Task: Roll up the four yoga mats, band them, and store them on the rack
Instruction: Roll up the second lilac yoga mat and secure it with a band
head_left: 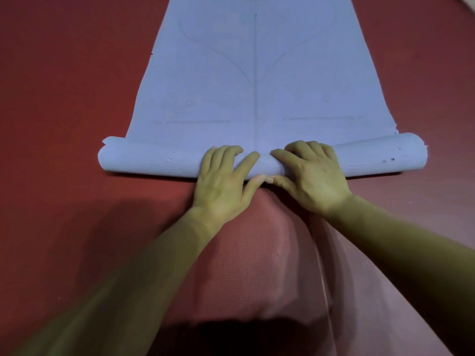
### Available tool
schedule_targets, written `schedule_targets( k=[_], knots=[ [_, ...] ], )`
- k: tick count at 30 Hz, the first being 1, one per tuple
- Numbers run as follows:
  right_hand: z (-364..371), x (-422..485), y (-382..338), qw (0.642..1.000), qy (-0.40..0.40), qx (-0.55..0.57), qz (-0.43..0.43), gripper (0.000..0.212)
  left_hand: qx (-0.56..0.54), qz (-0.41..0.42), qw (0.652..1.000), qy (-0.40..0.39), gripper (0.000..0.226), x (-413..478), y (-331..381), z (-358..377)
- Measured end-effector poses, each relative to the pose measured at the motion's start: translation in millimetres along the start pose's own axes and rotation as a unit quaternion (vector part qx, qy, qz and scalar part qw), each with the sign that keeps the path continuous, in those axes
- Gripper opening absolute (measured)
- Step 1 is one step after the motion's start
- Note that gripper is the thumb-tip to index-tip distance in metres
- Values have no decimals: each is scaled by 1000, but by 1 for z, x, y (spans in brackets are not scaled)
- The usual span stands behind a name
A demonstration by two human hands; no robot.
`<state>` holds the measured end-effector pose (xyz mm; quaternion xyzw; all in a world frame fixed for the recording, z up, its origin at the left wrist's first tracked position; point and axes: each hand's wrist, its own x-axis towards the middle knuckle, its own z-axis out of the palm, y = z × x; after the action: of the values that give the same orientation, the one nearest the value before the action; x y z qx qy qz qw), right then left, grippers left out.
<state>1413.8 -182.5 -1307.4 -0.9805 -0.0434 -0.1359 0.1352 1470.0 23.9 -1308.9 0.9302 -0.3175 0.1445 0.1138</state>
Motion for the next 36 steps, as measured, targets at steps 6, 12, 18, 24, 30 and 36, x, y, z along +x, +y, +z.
schedule_targets(
  k=[6, 12, 18, 24, 30, 36],
  knots=[
    [0, 0, -4, 999, 23, 3, 24, 64, -7, -13, 999, -34, 44, 13, -1, -4],
    [2, -3, 3, 999, 46, 12, 7, 44, -4, -26, 999, -36, 47, 18, 0, -4],
    [-1, 11, 6, 999, 34, -2, 9, 49, 8, -18, 1000, 5, 44, 14, 7, 4],
    [7, 10, 4, 997, 57, -17, 57, 52, 3, -24, 1000, 8, 40, 33, 1, 8],
    [13, 16, 10, 996, 58, -32, 54, 54, -17, -18, 1000, 15, 42, 44, -4, 11],
    [8, 38, 14, 996, 26, -63, 61, 54, -11, 12, 1000, 7, 47, 44, -18, 12]
  ],
)
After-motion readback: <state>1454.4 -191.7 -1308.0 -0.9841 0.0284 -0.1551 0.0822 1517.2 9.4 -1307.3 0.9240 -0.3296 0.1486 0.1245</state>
